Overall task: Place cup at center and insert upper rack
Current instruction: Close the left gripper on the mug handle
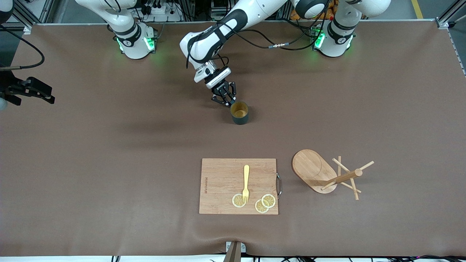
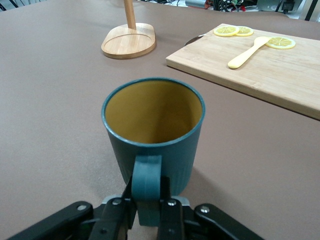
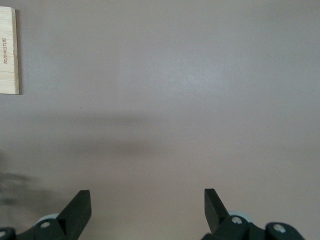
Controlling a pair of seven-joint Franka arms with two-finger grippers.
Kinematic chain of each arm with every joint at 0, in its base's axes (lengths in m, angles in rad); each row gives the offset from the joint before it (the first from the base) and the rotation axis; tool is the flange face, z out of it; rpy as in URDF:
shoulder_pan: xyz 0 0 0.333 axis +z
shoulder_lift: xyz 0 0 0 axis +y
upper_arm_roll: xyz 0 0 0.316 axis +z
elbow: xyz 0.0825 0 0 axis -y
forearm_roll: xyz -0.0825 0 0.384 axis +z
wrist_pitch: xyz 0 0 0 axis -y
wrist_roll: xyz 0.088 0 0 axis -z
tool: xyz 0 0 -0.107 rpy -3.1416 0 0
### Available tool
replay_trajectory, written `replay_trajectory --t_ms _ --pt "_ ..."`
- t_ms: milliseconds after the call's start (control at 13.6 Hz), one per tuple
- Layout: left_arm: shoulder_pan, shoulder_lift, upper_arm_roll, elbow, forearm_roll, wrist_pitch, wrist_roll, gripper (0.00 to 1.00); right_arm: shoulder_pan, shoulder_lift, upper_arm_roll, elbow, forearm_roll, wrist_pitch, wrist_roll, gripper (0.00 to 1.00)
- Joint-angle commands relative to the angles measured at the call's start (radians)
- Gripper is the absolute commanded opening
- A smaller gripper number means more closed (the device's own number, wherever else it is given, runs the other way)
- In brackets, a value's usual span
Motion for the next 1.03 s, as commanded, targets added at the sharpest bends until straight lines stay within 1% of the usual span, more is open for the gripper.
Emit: replay_trajectory --t_ms 0,221,442,663,958 --pt "0.005 -0.03 -0.001 -0.002 -0.012 0.003 0.038 0.0 0.0 0.007 0.002 0.024 -0.006 -0.017 -0.004 1.0" --pt "0.013 -0.067 -0.003 -0.002 -0.049 0.003 0.058 0.0 -0.001 0.01 0.002 0.024 -0.006 -0.009 -0.004 1.0" --pt "0.045 -0.134 -0.007 -0.002 -0.12 0.003 0.077 0.0 0.0 0.01 0.002 0.024 0.004 -0.001 -0.004 1.0" --pt "0.1 -0.215 -0.022 -0.002 -0.186 0.008 0.083 0.0 -0.004 0.013 0.002 0.024 0.048 -0.003 -0.004 1.0" --pt "0.168 -0.347 -0.016 -0.004 -0.33 0.025 0.19 0.0 -0.015 0.023 0.002 0.026 0.079 -0.003 -0.003 1.0"
